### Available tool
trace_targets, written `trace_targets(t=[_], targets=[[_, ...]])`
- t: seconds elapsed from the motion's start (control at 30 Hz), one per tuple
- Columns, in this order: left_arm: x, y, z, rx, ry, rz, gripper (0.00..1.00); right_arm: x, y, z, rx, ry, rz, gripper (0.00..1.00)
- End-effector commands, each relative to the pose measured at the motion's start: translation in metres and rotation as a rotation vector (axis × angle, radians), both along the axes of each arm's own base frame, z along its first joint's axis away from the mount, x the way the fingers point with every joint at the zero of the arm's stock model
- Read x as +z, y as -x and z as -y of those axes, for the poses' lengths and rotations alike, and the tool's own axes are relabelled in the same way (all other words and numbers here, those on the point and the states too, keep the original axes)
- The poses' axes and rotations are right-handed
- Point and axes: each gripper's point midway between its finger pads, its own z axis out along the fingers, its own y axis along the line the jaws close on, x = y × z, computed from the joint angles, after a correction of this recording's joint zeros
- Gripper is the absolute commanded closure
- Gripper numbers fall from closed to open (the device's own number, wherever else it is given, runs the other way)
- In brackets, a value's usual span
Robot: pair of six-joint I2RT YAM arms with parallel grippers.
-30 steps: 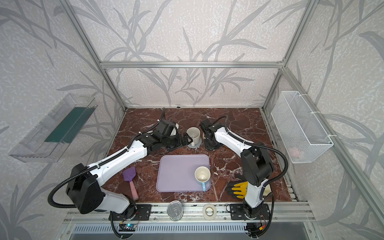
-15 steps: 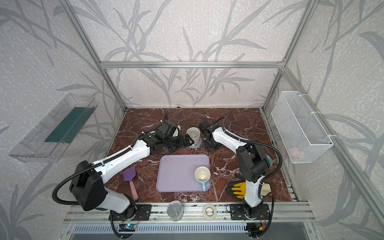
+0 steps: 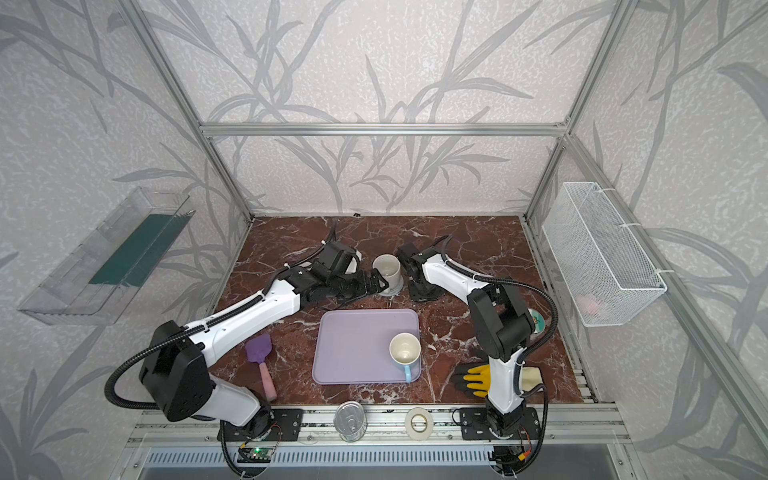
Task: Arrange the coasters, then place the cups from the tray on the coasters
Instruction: 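Lower cream mug onto the patterned coaster with right gripper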
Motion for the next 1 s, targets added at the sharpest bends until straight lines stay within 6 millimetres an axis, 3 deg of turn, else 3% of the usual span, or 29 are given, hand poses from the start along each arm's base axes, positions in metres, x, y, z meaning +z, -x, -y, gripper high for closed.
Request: trace_targets(t=[0.0, 0.2, 0.97], targets=[[0.0099, -0.0055, 0.0061, 0.006, 0.021, 0.018, 0.01, 0.0102, -0.0112, 0.0025, -0.029, 0.015, 0.046, 1.0], [0.009, -0.0032, 0.0048, 0.009, 0.024, 0.019, 0.01, 0.0086, -0.0069, 0.0051, -0.025, 0.027, 0.026, 0.99], [0.0086, -0.0016, 0.0049, 0.004, 0.035, 0.021, 0.01, 0.0114, -0.0057, 0.0041, -0.017, 0.035, 0.001, 0.6]])
